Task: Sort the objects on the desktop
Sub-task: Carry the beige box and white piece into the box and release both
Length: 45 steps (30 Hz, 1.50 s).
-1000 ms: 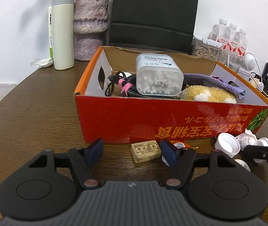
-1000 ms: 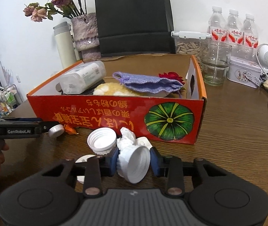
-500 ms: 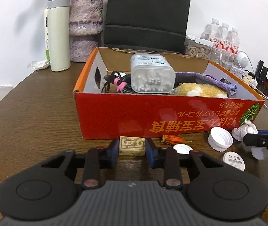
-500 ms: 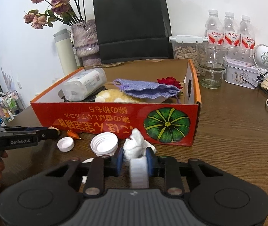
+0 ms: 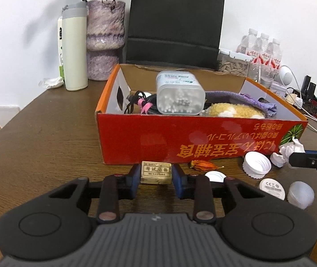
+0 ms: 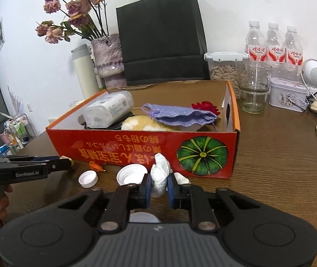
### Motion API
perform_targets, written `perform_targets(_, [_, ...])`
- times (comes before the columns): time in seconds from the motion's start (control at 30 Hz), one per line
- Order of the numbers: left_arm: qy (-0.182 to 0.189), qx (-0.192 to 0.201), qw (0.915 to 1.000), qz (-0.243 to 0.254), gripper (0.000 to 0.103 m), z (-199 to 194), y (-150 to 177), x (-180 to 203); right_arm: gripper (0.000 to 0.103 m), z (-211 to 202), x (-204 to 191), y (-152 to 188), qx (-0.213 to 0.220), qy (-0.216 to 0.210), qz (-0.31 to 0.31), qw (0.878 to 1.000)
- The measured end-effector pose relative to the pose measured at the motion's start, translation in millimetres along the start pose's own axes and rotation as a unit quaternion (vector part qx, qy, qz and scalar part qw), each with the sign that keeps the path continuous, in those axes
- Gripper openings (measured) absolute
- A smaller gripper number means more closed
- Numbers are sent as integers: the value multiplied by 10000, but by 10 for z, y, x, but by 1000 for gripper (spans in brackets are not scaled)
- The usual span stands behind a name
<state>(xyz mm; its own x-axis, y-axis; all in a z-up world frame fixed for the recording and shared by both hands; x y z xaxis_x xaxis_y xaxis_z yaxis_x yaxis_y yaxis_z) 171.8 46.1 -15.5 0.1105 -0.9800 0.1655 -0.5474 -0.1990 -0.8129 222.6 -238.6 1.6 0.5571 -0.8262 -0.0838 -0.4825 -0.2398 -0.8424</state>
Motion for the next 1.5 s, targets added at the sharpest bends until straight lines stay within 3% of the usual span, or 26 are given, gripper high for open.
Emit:
perform_targets(0.4, [264,732,9970,-44,31,-477,-173,78,14,-170,-116,-148,447,22,-95,9990])
perform_targets(0.73, [571,1259,9903,151,31,-486,-576,395,14,-178,-60,-525,953,237,-65,9951])
perform_targets(1.1, [753,1377,9875,157,31,-57,-833,670,14,311,67,-832,921,526,-19,9944])
perform_targets(1.33, [623,1412,9875,305,31,336,-946,806,14,682,146,-915,766,720,-79,9944])
perform_targets(1.5, [474,1230,9901,480,31,531,-869,801,14,823,200,-850,605,786,-103,9950])
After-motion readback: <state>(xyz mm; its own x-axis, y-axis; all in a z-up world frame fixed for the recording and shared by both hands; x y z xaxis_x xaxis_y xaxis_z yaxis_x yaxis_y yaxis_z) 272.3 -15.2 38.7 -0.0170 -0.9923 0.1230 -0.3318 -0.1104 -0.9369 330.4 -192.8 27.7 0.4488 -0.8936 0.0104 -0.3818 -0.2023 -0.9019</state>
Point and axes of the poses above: each gripper's, at about its wrist camera, not at the fingertips, and z roughly the way its jaws point, x to its right, y to its underside, the point moved 1 cm from there along z, roughly the way its jaws point, and after that the axes turned 7 degrees about -z, right-handed, at the moved point
